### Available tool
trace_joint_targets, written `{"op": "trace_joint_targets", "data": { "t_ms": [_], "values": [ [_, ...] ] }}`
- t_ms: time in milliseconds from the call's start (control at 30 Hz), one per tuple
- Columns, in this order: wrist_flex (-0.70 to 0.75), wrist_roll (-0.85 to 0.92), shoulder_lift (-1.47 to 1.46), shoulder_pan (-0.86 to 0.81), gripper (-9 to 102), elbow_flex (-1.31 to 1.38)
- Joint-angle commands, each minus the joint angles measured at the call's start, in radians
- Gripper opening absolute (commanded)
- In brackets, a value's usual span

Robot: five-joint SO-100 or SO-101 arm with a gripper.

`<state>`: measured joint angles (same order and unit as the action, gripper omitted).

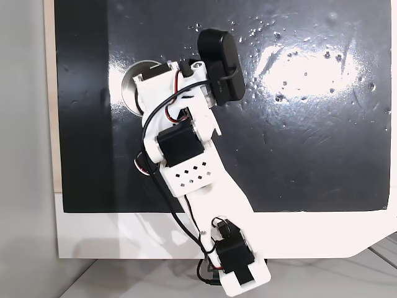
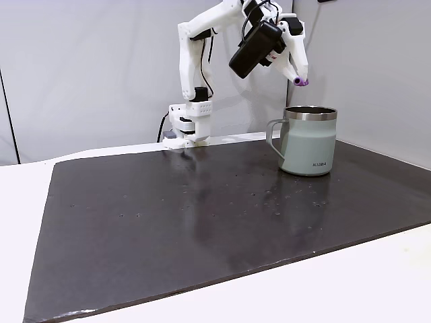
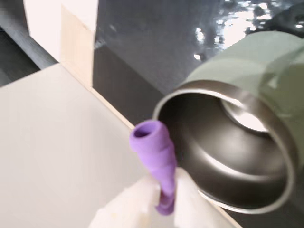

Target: Grasp a pengrip and put it in the cup.

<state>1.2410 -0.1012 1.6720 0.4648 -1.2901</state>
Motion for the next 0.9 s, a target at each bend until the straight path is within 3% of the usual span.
{"op": "trace_joint_targets", "data": {
  "t_ms": [0,567,867],
  "values": [
    [-0.038,-0.031,-0.026,0.037,0,0.127],
    [0.035,-0.014,-0.117,0.104,0,0.178],
    [0.067,0.032,-0.097,0.109,22,0.175]
  ]
}}
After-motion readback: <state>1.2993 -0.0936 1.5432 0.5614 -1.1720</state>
